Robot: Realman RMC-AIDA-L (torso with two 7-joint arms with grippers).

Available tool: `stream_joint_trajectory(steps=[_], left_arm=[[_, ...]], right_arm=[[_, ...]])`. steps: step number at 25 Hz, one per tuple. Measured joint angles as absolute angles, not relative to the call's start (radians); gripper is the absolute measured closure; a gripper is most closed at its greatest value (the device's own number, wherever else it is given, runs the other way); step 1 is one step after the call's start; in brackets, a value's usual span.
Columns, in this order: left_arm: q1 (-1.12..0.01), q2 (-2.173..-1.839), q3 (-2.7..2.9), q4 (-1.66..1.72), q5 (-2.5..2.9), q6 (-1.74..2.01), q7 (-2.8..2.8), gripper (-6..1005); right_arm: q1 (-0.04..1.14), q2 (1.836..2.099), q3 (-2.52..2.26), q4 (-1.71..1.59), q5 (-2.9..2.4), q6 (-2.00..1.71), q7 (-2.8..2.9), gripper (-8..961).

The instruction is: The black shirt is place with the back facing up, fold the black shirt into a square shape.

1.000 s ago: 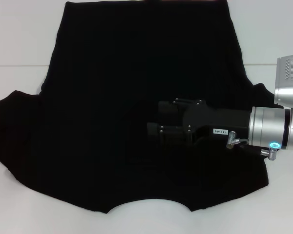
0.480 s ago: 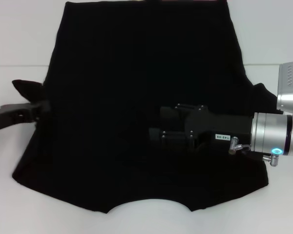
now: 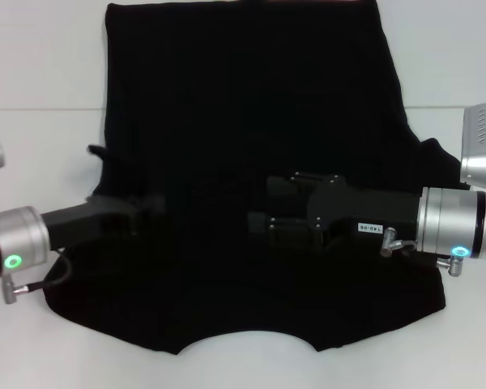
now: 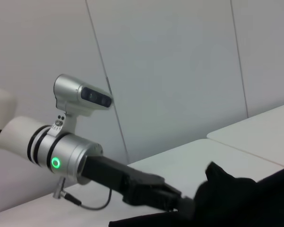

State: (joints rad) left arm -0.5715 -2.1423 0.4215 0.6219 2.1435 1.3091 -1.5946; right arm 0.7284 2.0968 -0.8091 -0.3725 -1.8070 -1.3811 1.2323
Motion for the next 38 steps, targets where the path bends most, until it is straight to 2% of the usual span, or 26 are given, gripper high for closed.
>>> stream_joint_trajectory(steps=[6,12,14,19,25,38], left_arm=[[-0.582,-2.151,0.46,0.624,2.139,1.291,-1.594,936],[-0.578,-2.147,0.449,0.627,2.076,1.212,-1.609,727],[-0.577,-2.147,0.448,0.622,2.059,1.155,-1.622,524],[-0.591,-2.148,0.46,0.591,2.058,0.975,-1.7,418],[-0.606,-2.14,0.467,0.559,2.08,0.927,-1.797,290],[-0.614,-2.138,0.491,0.54,2.152,0.959,-1.982,267]], right_arm=[[0.729,2.094,-0.804,-0.381,-1.807,-1.382,1.232,162],[0.73,2.088,-0.802,-0.389,-1.796,-1.381,1.237,162],[0.728,2.088,-0.802,-0.394,-1.79,-1.38,1.239,162],[0.727,2.086,-0.802,-0.405,-1.782,-1.38,1.252,161],[0.727,2.086,-0.802,-0.412,-1.781,-1.375,1.264,161],[0.73,2.085,-0.802,-0.415,-1.781,-1.37,1.267,161]])
